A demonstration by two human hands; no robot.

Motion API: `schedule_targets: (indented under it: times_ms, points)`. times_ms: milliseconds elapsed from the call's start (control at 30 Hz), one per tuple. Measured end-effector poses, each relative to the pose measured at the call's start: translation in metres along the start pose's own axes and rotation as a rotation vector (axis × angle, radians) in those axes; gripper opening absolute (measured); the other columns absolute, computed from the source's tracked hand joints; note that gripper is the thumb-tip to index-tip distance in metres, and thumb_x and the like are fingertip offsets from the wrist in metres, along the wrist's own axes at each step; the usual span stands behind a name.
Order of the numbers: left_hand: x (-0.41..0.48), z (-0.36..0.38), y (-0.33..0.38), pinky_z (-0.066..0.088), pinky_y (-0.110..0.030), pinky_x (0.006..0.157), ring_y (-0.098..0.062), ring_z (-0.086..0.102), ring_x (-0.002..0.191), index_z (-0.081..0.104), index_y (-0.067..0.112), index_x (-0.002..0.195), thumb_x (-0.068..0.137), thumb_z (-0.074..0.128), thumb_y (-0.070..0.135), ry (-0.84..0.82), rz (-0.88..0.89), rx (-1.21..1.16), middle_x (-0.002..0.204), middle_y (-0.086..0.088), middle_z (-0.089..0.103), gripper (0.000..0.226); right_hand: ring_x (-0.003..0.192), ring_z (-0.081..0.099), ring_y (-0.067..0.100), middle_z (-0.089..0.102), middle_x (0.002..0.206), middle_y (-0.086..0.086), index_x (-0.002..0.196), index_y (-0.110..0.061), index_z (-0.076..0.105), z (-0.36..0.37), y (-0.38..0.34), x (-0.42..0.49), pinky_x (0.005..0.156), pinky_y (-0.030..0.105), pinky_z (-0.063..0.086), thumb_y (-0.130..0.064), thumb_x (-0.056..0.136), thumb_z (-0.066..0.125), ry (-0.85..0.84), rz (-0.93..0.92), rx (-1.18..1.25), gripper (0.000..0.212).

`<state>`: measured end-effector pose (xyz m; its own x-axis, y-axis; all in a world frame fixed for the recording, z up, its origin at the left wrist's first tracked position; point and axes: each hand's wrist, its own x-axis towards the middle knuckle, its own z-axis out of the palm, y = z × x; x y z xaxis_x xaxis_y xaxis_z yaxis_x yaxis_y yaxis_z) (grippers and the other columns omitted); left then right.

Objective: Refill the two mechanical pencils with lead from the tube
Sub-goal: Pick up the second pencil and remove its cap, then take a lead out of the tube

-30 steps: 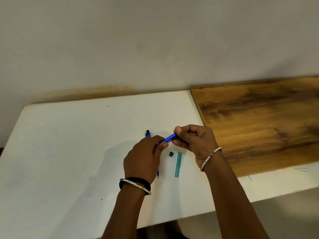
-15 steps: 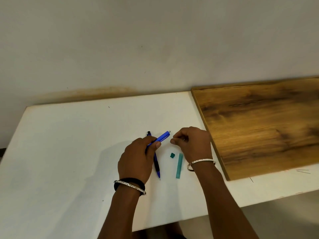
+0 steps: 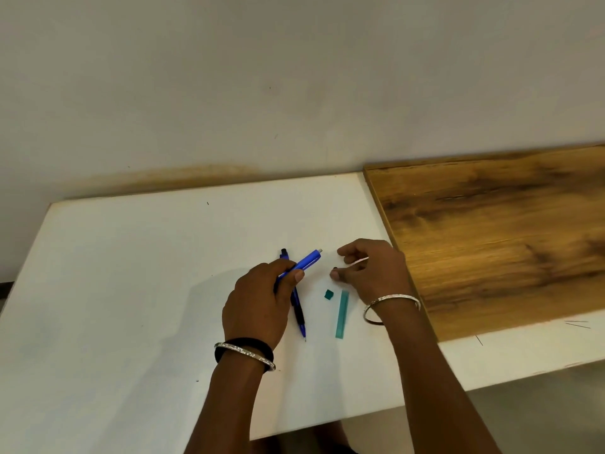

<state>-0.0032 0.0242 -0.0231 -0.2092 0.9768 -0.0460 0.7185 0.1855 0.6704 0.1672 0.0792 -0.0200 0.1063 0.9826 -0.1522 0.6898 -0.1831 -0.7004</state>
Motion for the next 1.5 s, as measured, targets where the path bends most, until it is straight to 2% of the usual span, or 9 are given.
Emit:
schedule_targets:
  times_ms: [100, 200, 300, 600, 833, 1000, 1167, 1333, 1500]
  points:
    - [0.001, 0.000, 0.000, 0.041, -0.022, 0.064, -0.011, 0.056, 0.079, 0.065, 0.031, 0.115, 0.092, 0.046, 0.049, -0.001, -0.006, -0.003, 0.086, 0.010, 0.063, 0.034, 0.072, 0.070, 0.014, 0.073, 0.081, -0.001, 0.091, -0.020, 0.075, -0.011, -0.002, 0.002, 0.070, 0.024, 0.058, -0.022, 0.076, 0.081, 0.103, 0.035, 0.246, 0.016]
    - [0.000, 0.001, 0.003, 0.043, -0.022, 0.069, -0.009, 0.056, 0.084, 0.063, 0.032, 0.118, 0.092, 0.045, 0.049, -0.020, 0.005, -0.008, 0.096, 0.009, 0.067, 0.036, 0.067, 0.073, 0.018, 0.074, 0.078, 0.004, 0.091, -0.016, 0.075, -0.012, -0.011, -0.002, 0.061, 0.023, 0.059, -0.020, 0.080, 0.077, -0.006, 0.054, 0.486, 0.011]
    - [-0.001, 0.002, 0.005, 0.041, -0.020, 0.066, -0.010, 0.056, 0.081, 0.063, 0.032, 0.118, 0.092, 0.045, 0.050, -0.030, 0.018, -0.007, 0.094, 0.009, 0.066, 0.036, 0.067, 0.072, 0.018, 0.074, 0.077, 0.008, 0.094, -0.011, 0.075, -0.006, -0.015, -0.006, 0.060, 0.020, 0.058, -0.021, 0.081, 0.075, -0.145, 0.033, 0.480, 0.016]
    - [-0.003, 0.002, 0.009, 0.039, -0.019, 0.066, -0.008, 0.052, 0.075, 0.065, 0.029, 0.118, 0.091, 0.047, 0.048, -0.037, 0.078, -0.073, 0.087, 0.010, 0.062, 0.038, 0.060, 0.071, 0.018, 0.073, 0.070, 0.013, 0.091, -0.001, 0.071, -0.010, -0.012, -0.006, 0.057, 0.022, 0.057, -0.010, 0.088, 0.067, -0.226, 0.104, 0.735, 0.010]
    - [-0.002, 0.000, 0.003, 0.035, -0.019, 0.055, -0.010, 0.053, 0.072, 0.064, 0.033, 0.112, 0.093, 0.045, 0.048, 0.006, 0.043, -0.033, 0.074, 0.014, 0.056, 0.031, 0.056, 0.068, 0.007, 0.071, 0.069, 0.000, 0.080, -0.014, 0.068, -0.011, 0.005, 0.003, 0.056, 0.020, 0.056, -0.013, 0.089, 0.068, 0.094, 0.123, 0.361, 0.009]
    - [-0.002, 0.003, 0.006, 0.028, -0.020, 0.049, -0.005, 0.046, 0.057, 0.062, 0.031, 0.104, 0.095, 0.042, 0.047, 0.004, 0.062, -0.024, 0.059, 0.014, 0.046, 0.027, 0.069, 0.060, 0.004, 0.073, 0.081, -0.002, 0.087, -0.015, 0.078, -0.004, 0.009, 0.000, 0.069, 0.014, 0.044, -0.015, 0.081, 0.076, 0.013, 0.024, -0.035, 0.006]
    - [-0.001, 0.002, 0.004, 0.028, -0.021, 0.048, -0.007, 0.047, 0.055, 0.060, 0.027, 0.097, 0.096, 0.041, 0.046, 0.010, 0.054, -0.045, 0.059, 0.011, 0.048, 0.027, 0.073, 0.065, 0.013, 0.076, 0.087, 0.006, 0.091, -0.012, 0.079, -0.002, 0.004, -0.002, 0.077, 0.024, 0.052, -0.019, 0.076, 0.081, 0.022, 0.044, -0.022, 0.016]
    - [-0.001, 0.002, 0.004, 0.027, -0.020, 0.047, -0.010, 0.044, 0.050, 0.058, 0.023, 0.097, 0.094, 0.033, 0.050, 0.005, 0.056, -0.099, 0.056, 0.007, 0.047, 0.037, 0.070, 0.071, 0.024, 0.073, 0.071, 0.008, 0.076, -0.013, 0.075, -0.009, 0.002, -0.001, 0.078, 0.040, 0.059, -0.027, 0.075, 0.082, 0.112, 0.137, 0.046, 0.016]
    - [-0.001, 0.002, 0.004, 0.028, -0.020, 0.047, -0.011, 0.042, 0.049, 0.059, 0.023, 0.097, 0.086, 0.025, 0.059, 0.021, 0.054, -0.122, 0.055, 0.006, 0.045, 0.051, 0.049, 0.068, 0.023, 0.071, 0.056, 0.009, 0.073, -0.001, 0.071, -0.013, 0.003, -0.005, 0.069, 0.043, 0.063, -0.037, 0.060, 0.090, -0.303, 0.465, 0.001, 0.043]
